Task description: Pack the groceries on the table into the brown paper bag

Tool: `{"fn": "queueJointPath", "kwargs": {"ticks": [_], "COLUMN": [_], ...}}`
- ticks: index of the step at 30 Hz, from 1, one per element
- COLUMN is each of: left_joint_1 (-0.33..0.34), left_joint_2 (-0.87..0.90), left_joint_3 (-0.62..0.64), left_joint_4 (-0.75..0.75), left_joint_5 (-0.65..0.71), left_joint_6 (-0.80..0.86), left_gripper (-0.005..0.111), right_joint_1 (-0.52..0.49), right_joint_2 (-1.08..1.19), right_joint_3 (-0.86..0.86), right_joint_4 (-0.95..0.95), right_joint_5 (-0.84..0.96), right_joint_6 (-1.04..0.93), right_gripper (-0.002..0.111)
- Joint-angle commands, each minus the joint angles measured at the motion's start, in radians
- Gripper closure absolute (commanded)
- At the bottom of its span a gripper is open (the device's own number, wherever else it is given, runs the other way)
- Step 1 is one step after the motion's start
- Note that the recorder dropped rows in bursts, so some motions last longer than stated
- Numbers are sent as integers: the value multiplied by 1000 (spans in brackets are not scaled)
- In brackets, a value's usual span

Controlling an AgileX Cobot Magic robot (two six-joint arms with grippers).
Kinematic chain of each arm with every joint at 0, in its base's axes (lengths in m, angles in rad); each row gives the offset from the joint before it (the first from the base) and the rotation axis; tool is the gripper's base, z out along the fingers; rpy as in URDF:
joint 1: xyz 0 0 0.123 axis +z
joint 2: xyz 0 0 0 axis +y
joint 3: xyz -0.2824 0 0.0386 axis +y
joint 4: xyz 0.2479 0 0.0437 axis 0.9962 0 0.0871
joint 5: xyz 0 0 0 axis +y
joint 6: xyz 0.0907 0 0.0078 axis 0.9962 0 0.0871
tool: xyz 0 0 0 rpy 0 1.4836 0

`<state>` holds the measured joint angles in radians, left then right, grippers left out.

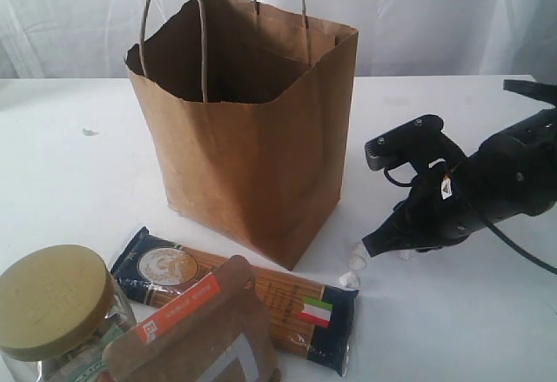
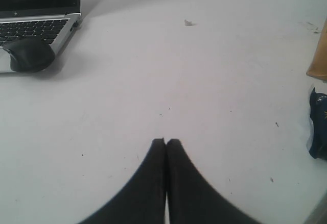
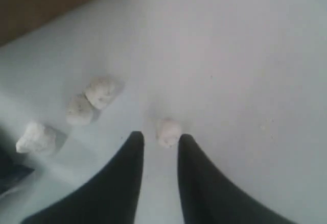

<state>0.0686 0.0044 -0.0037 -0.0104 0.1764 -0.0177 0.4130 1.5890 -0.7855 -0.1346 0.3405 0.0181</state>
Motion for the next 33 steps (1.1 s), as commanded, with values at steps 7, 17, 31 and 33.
{"fn": "queueJointPath", "kwargs": {"ticks": [7, 17, 31, 33], "left_joint_1": [1, 1, 1, 1], "left_joint_2": [-4, -4, -4, -4], "left_joint_3": [4, 4, 4, 4], "left_joint_4": [-7, -7, -7, -7], "left_joint_5": [-5, -5, -5, -5], "left_joint_6": [-1, -1, -1, -1], "left_gripper": [107, 107, 107, 107], "right_joint_1": [-18, -54, -54, -54], "right_joint_2": [80, 141, 159, 159], "right_joint_3": [-32, -32, -32, -32], "right_joint_4": [2, 32, 59, 59], "right_joint_5": [-45, -50, -42, -39], "right_joint_6": [26, 72, 72, 72], "right_gripper": [68, 69, 94, 102]}}
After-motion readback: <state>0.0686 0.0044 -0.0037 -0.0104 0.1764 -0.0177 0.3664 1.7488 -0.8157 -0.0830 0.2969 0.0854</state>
